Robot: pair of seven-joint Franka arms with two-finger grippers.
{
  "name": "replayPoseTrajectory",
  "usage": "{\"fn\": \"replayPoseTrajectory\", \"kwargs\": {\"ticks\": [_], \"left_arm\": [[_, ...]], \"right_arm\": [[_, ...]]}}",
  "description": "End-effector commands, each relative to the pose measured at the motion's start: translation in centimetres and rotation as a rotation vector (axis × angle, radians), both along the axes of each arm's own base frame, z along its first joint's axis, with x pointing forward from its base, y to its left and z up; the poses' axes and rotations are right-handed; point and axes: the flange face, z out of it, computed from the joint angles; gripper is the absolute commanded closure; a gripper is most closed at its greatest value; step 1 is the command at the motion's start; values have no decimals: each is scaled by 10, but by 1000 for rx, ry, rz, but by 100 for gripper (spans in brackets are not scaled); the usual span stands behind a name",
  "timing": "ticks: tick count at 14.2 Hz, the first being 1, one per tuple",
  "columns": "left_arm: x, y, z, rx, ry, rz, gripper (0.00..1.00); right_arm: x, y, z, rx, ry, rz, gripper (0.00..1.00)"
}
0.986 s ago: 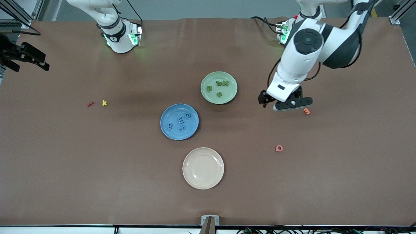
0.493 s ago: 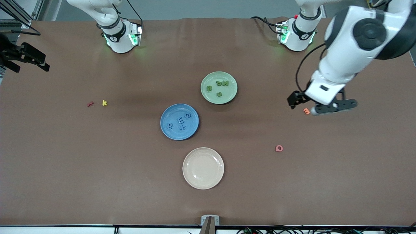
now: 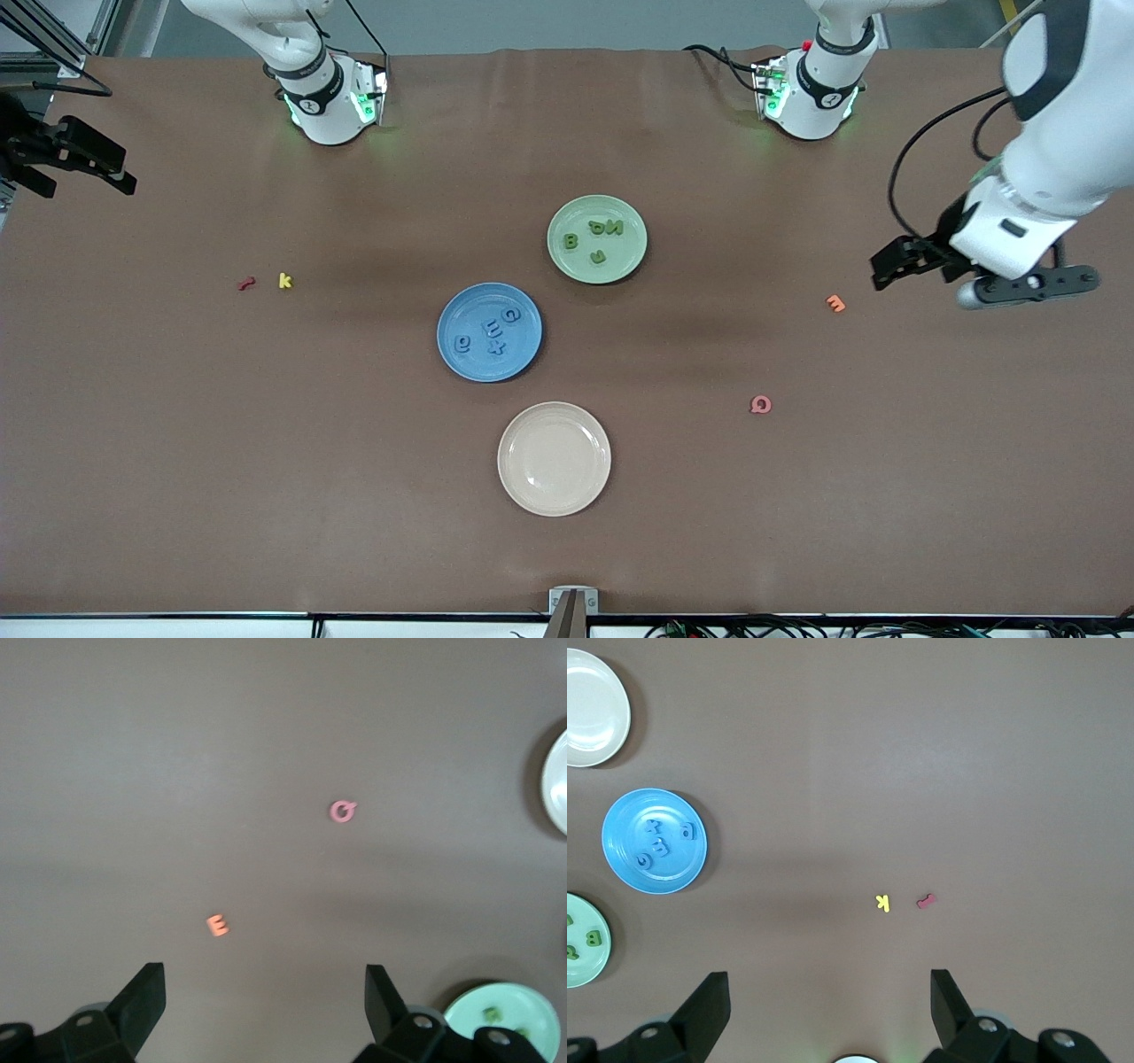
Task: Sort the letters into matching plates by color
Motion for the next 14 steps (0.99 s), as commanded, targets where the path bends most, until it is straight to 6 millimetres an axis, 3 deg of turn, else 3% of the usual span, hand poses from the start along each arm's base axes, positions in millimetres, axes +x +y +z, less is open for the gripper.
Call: {"fn": "replayPoseTrajectory", "kwargs": {"ticks": [1, 4, 6, 10, 14], "left_arm": [[-20, 38, 26, -12, 15, -64, 1], [-29, 82, 42, -15, -2, -114, 1], [-37, 92, 68, -15, -43, -117, 1], [-46, 87, 114, -10, -53, -116, 0], [-45, 79, 116, -1, -55, -128, 0]], "right_arm": [[-9, 1, 4, 1, -10, 12, 0], [-9, 0, 4, -8, -8, 15, 0], [-9, 0, 3, -12, -7, 14, 0], [-9, -1, 3, -36, -5, 38, 0], [-10, -3, 3, -37, 0, 38, 0]]}}
